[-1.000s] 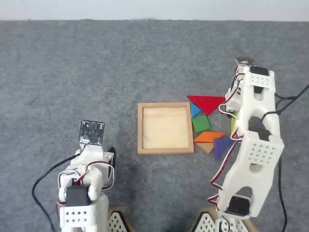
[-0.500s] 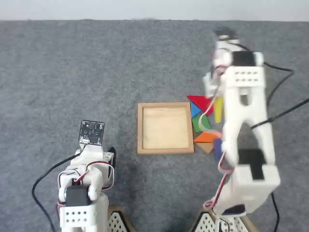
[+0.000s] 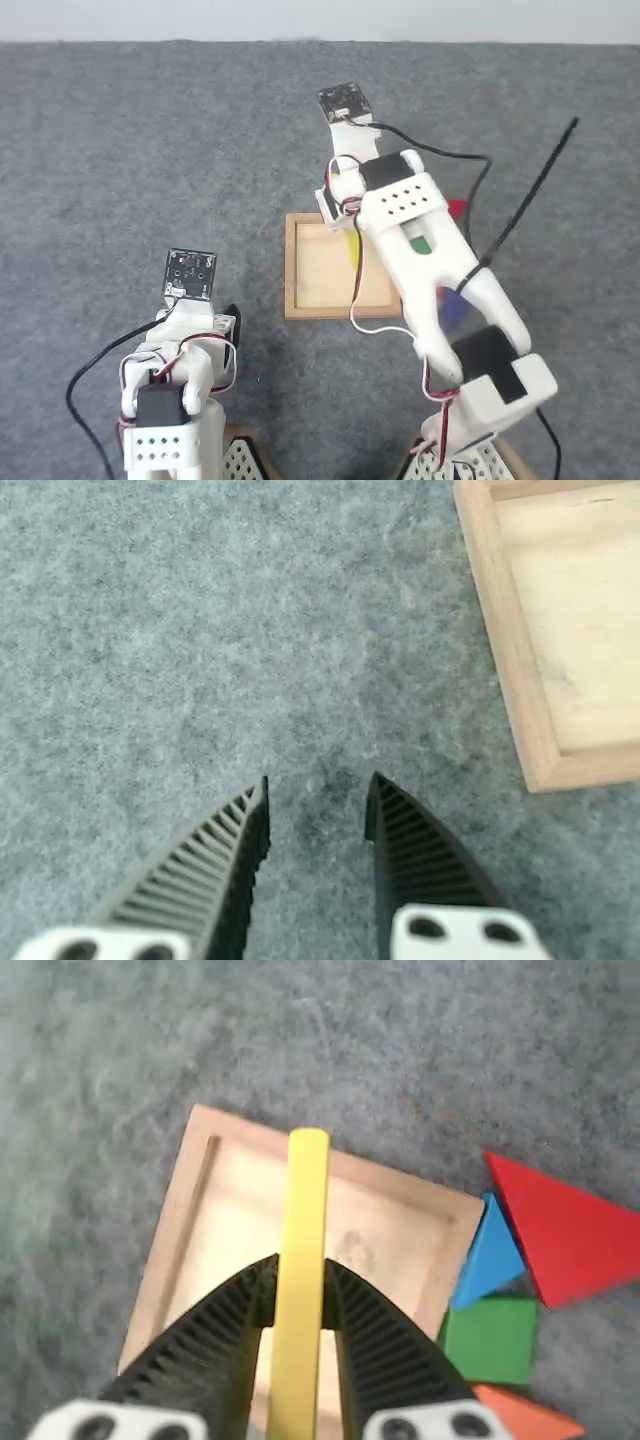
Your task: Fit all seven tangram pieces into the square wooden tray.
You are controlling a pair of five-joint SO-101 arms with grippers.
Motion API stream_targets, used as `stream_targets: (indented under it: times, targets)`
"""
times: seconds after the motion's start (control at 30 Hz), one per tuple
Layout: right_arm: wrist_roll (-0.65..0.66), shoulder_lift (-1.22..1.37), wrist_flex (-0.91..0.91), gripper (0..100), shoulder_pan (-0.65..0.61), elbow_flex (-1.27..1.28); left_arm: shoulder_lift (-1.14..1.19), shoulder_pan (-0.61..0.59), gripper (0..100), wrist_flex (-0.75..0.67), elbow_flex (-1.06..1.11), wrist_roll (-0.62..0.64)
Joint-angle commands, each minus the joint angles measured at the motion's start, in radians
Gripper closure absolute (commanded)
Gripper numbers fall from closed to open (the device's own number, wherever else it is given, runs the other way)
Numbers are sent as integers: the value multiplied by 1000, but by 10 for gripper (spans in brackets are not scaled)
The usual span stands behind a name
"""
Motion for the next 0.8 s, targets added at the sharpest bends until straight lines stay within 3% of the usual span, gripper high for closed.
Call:
stream_targets:
  times: [0.0,0.33,0.77]
  targets:
    - [-80,22,-76,992,-13,-11,-28,2,847,9,-8,-6]
    - [-272,99,-105,990,-105,-54,-28,2,847,9,-8,-6]
    - [-285,220,-189,991,-209,-41,-28,2,847,9,-8,-6]
